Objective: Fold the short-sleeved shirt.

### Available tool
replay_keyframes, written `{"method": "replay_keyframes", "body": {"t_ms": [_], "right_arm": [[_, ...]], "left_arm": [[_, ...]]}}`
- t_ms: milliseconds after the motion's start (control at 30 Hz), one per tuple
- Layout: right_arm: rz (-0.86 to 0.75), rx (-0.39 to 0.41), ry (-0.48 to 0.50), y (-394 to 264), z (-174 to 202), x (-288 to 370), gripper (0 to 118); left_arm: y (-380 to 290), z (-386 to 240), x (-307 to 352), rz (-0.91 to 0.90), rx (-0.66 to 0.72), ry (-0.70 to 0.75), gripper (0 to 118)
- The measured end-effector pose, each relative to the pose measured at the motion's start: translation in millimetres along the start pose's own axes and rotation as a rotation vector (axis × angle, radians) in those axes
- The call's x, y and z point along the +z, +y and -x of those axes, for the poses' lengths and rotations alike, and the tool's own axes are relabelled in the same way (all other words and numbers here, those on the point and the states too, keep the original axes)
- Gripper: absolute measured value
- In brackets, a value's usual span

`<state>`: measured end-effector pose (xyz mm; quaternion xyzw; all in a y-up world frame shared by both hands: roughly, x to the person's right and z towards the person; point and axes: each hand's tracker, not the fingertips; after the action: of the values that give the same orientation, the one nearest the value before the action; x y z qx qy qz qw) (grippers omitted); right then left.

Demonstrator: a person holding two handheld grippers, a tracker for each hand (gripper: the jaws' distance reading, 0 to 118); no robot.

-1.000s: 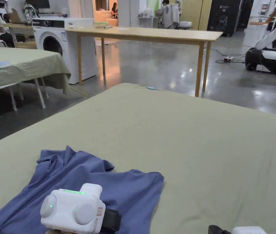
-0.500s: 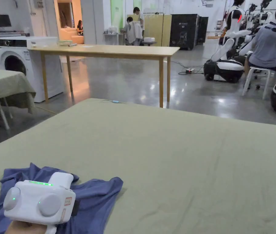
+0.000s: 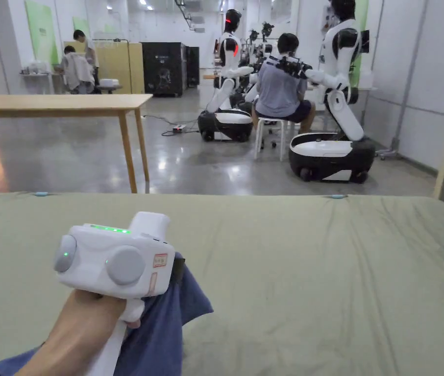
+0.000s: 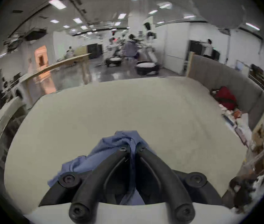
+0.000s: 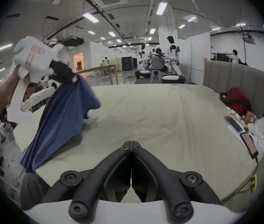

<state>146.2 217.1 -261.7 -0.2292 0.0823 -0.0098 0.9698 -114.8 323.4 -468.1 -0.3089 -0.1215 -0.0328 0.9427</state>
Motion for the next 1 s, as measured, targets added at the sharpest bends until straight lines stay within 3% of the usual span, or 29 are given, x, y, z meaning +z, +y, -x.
{"method": "replay_keyframes", "body": {"t_ms": [133, 300, 500, 600, 633, 667, 700, 733, 833, 933, 967, 1000], "right_arm": [[0.014, -0.047, -0.062, -3.9, -30.2, -0.1, 0], [0.039, -0.080, -0.121, -10.1, -56.3, -8.3, 0], [0.075, -0.117, -0.148, -18.6, -74.8, -25.0, 0], [0.084, -0.113, -0.150, -19.9, -77.2, -32.0, 0], [0.084, -0.113, -0.149, -19.7, -77.3, -32.9, 0], [0.083, -0.115, -0.150, -19.2, -75.9, -33.3, 0], [0.081, -0.115, -0.145, -18.0, -75.7, -33.5, 1], [0.076, -0.111, -0.141, -16.4, -74.8, -33.2, 1], [0.051, -0.079, -0.157, -9.8, -67.5, -28.8, 1], [0.006, -0.065, -0.154, -0.7, -58.4, -18.2, 0], [-0.007, -0.050, -0.157, 2.4, -53.9, -14.6, 0], [-0.021, -0.029, -0.155, 5.0, -49.1, -11.0, 0]], "left_arm": [[25.6, -76.8, -47.6, 0.011, -0.058, -0.129, 1], [10.1, -144.0, -115.0, 0.106, -0.082, -0.229, 1], [-36.3, -162.2, -178.9, 0.235, -0.071, -0.231, 1], [-45.7, -152.5, -187.8, 0.245, -0.033, -0.242, 11], [-47.5, -147.6, -182.9, 0.231, -0.028, -0.253, 17], [-48.9, -143.2, -175.9, 0.219, -0.027, -0.250, 35], [-50.9, -138.6, -169.3, 0.221, -0.025, -0.242, 83], [-53.8, -132.4, -157.9, 0.210, -0.016, -0.220, 118], [-57.0, -100.4, -102.7, 0.074, -0.002, -0.159, 112], [-82.6, -69.5, -9.5, -0.090, 0.118, -0.107, 109], [-94.9, -57.5, 22.9, -0.160, 0.165, -0.062, 105], [-108.9, -46.4, 55.1, -0.223, 0.186, -0.017, 94]]}}
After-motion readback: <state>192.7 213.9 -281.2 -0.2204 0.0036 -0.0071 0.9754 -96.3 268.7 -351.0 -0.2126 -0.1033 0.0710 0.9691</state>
